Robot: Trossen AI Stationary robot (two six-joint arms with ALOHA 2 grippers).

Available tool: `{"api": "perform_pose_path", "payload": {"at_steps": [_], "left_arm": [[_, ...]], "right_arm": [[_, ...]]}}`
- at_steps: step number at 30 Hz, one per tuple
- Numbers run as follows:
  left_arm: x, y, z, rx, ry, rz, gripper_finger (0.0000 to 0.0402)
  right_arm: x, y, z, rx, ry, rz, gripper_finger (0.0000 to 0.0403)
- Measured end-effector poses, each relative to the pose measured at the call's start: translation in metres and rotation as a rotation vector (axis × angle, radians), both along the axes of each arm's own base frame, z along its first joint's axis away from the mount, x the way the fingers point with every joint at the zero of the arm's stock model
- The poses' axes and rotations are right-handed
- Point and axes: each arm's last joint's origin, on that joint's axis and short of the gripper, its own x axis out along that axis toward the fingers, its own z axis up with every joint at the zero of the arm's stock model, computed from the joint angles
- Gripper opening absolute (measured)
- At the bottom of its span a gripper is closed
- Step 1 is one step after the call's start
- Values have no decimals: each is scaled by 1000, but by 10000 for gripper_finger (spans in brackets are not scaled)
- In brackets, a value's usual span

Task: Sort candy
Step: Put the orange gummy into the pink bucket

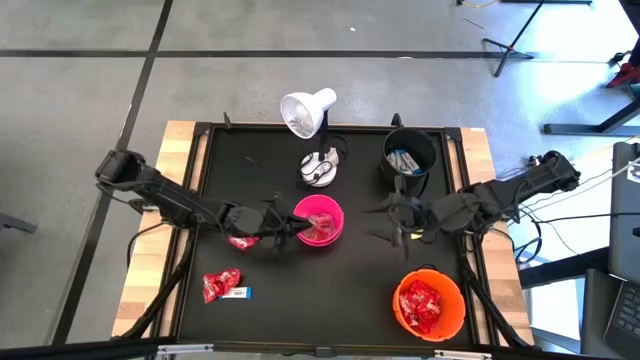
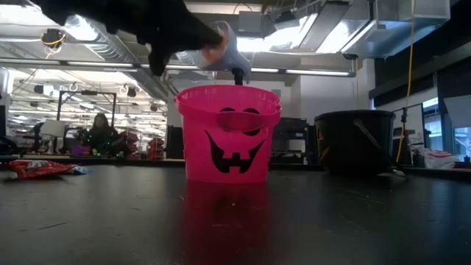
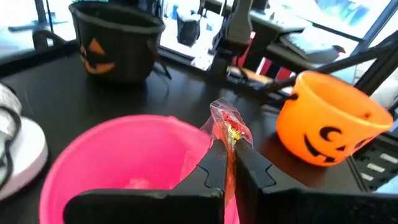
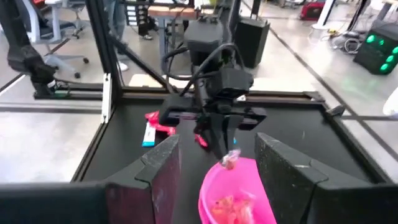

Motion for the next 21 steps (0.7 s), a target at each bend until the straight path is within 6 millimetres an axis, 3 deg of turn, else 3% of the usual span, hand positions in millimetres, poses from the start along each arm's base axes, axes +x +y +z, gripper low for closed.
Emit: {"api": "perform_pose_path", "payload": {"at_steps": [10, 21], "left_arm": [[6, 6, -11, -6, 35, 0, 7], [6, 6, -11, 41, 47, -22, 96]], "right_arm": [[3, 0, -20, 14, 26, -58, 198], [3, 0, -22, 13, 24, -57, 198]]}}
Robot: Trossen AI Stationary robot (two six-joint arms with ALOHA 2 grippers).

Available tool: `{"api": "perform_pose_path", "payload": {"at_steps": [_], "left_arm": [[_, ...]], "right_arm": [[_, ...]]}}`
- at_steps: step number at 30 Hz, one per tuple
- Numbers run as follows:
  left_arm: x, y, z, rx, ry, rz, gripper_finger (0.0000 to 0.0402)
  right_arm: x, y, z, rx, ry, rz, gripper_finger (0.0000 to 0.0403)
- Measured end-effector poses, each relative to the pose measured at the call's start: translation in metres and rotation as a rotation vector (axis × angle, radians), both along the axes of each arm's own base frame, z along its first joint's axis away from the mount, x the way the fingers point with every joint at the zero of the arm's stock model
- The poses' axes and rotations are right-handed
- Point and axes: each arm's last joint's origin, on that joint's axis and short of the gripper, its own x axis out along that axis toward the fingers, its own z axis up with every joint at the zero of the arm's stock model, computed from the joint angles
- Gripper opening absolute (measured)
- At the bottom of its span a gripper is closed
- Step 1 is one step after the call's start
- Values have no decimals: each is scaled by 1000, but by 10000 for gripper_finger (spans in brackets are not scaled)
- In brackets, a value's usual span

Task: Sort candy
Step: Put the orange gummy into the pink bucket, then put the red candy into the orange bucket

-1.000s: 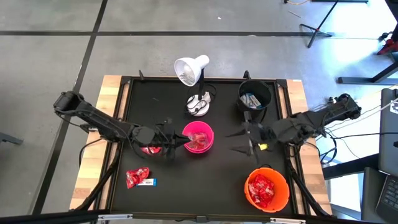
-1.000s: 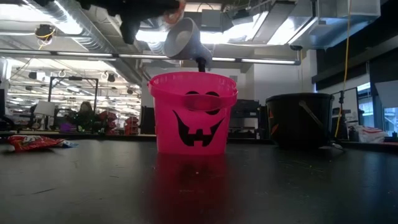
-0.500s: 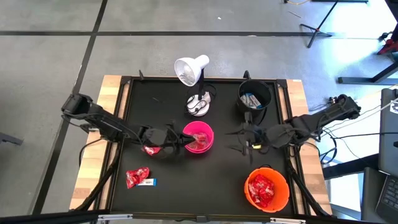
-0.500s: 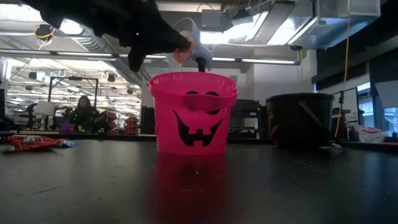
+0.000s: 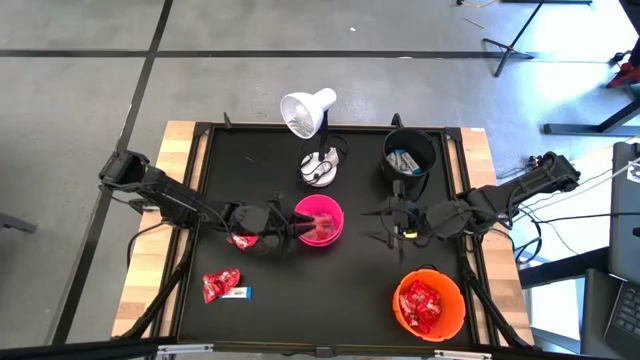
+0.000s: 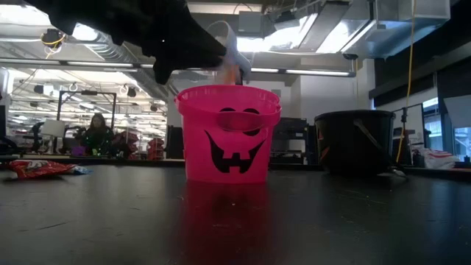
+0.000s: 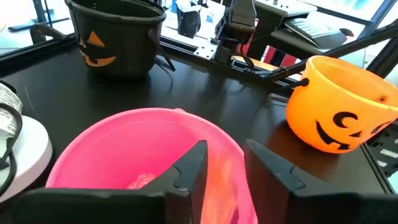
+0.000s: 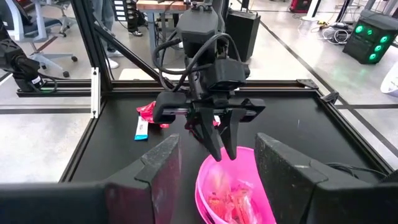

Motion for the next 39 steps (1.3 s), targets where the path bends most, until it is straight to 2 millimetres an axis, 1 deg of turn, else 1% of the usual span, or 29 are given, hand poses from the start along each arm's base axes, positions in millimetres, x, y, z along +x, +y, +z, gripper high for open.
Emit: {"api": "perform_pose_path", "payload": {"at_steps": [4, 7, 9, 11, 14, 18, 22, 25, 31, 35, 39], "left_arm": [[3, -1, 7, 57, -6, -40, 110], [5, -3, 21, 96, -25, -86, 111], [3, -4, 33, 131, 17, -121, 112], [-1, -6, 46, 156, 86, -142, 112], [-14, -10, 62, 177, 249, -178, 112], [-36, -18, 65, 112, 493, -190, 112], [-61, -26, 53, 42, 731, -166, 112], [-76, -31, 40, 2, 857, -95, 112], [-97, -38, 9, -12, 947, -38, 112], [-108, -36, -10, -36, 995, 23, 112], [-116, -33, -25, -105, 1040, 66, 112]], "right_arm": [[0, 0, 0, -1, 1, 0, 198], [0, 0, 0, -2, 2, 0, 198], [0, 0, 0, -3, 4, 0, 198], [-1, 0, -2, -9, 16, 0, 198], [-1, 0, -3, -14, 30, 1, 198], [-1, 0, -3, -16, 35, 1, 198], [-1, 0, -3, -16, 35, 1, 198], [-1, 0, -4, -16, 36, 2, 198], [-1, 0, -4, -18, 40, 2, 198], [-1, -1, -4, -21, 46, 2, 198], [-1, -1, -4, -21, 46, 2, 198]]}}
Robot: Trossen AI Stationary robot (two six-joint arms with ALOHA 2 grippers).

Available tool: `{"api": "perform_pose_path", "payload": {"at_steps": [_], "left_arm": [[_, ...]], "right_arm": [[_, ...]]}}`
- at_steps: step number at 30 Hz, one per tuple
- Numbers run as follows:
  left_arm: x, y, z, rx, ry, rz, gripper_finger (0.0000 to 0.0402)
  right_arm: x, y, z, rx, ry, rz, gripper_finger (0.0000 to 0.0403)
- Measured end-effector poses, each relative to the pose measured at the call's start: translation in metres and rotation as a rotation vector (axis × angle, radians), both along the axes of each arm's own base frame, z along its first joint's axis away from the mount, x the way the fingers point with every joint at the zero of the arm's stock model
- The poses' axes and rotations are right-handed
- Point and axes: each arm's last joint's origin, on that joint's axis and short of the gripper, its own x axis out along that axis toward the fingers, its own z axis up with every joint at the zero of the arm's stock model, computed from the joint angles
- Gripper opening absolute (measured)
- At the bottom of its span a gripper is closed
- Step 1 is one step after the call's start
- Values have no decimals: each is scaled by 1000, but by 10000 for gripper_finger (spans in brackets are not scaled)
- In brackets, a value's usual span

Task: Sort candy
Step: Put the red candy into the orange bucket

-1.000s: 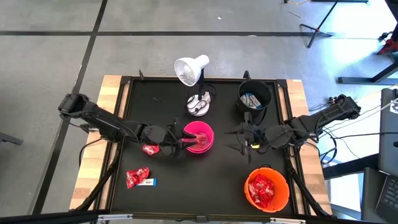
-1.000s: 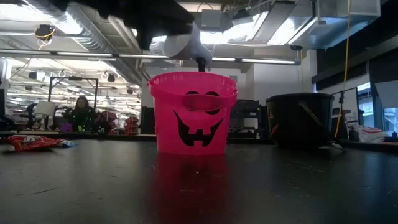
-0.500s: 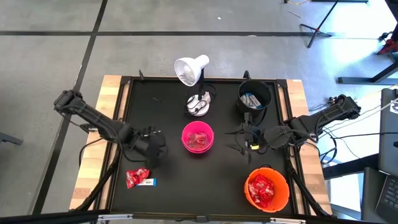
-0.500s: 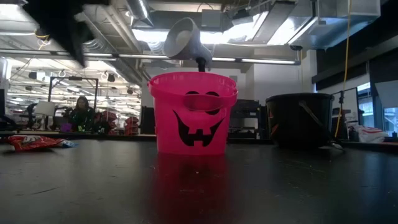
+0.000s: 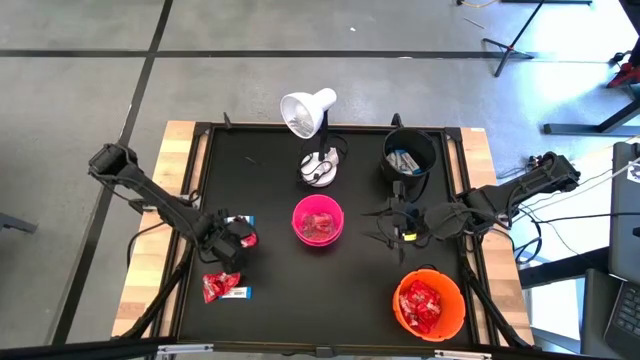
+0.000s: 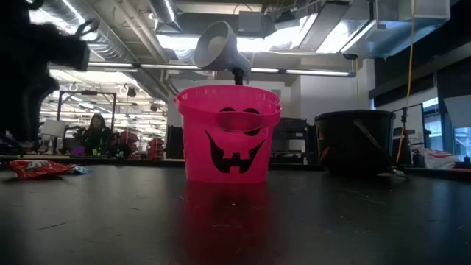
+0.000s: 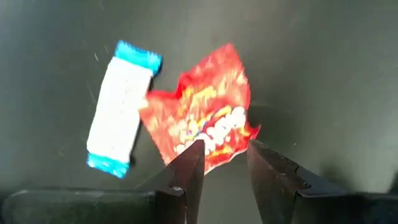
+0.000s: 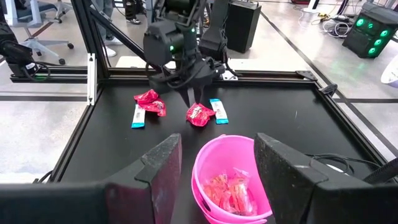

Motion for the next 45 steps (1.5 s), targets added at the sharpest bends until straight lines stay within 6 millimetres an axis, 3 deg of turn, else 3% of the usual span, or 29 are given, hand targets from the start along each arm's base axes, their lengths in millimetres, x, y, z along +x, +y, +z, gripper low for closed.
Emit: {"api": "perform_pose_path", "payload": {"at_steps": [8, 20, 32, 35, 40, 45], "left_arm": [[-3, 0, -22, -77, -41, 15, 112], [-7, 3, -36, -47, -10, 17, 112], [3, -3, -52, -28, 23, 14, 112], [3, -3, -52, -28, 13, 12, 93], [8, -6, -49, -34, 7, -26, 14], [18, -15, -29, 35, -11, -82, 1]], "right_arm": [[0, 0, 0, 0, -1, 0, 198], [0, 0, 0, 0, -1, 0, 198], [0, 0, 0, 2, -3, 0, 198], [0, 0, 0, 2, -3, 0, 198], [0, 0, 0, 3, -3, 0, 198], [0, 0, 0, 2, -2, 0, 198]]}}
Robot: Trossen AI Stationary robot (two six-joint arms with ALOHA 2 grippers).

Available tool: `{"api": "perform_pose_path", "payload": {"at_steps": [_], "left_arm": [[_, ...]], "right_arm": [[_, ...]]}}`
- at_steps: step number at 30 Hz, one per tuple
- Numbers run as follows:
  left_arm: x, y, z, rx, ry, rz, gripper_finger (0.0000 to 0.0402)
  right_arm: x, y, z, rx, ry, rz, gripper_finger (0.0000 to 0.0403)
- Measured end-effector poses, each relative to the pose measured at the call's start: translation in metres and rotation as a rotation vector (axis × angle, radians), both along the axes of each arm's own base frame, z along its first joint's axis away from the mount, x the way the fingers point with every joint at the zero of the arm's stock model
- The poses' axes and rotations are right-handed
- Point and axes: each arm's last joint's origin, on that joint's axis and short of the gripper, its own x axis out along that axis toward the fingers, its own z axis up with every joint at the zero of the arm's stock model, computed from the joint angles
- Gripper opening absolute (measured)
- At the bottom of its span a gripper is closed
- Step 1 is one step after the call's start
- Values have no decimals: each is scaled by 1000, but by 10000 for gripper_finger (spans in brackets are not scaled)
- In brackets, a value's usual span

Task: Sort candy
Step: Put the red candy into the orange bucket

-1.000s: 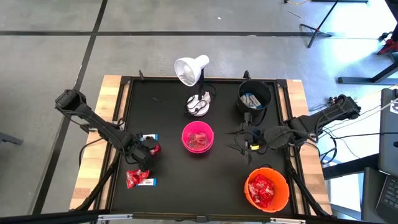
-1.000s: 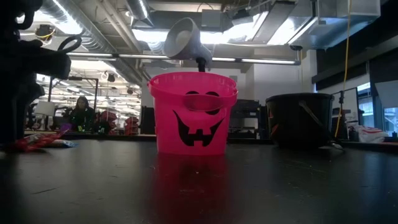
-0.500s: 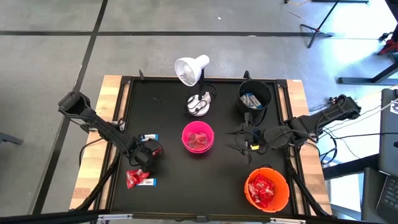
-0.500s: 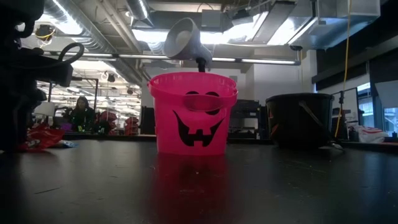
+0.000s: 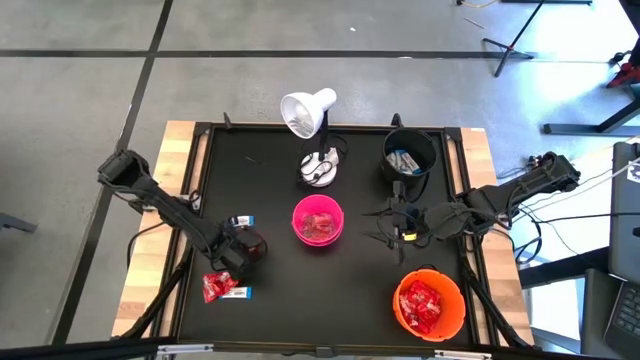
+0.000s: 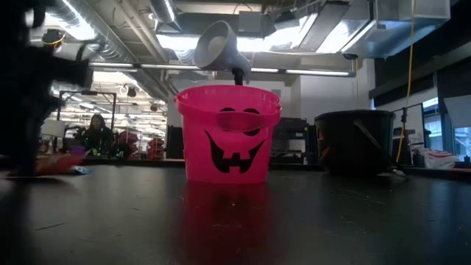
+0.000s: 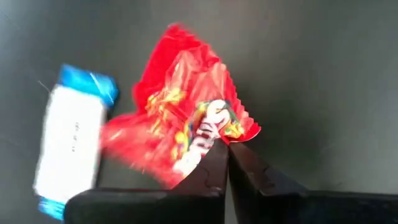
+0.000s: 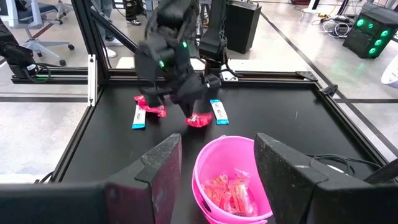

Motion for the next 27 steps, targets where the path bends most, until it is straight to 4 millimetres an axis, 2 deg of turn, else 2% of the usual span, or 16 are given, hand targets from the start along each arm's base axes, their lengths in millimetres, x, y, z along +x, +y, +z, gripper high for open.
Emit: {"api": "perform_pose_path", "payload": {"at_steps": [7, 15, 19, 27], "left_arm": [[20, -21, 53, 164, -178, -108, 0], [31, -44, 106, 328, -394, -232, 0], [39, -51, 118, 376, -504, -269, 0], [56, -59, 133, 398, -660, -362, 0]], "right_arm": [[0, 0, 0, 0, 0, -1, 198], [6, 2, -5, -22, 14, -32, 198], [16, 4, -15, -50, 46, -56, 198], [50, 2, -39, -49, 77, -71, 198]]}}
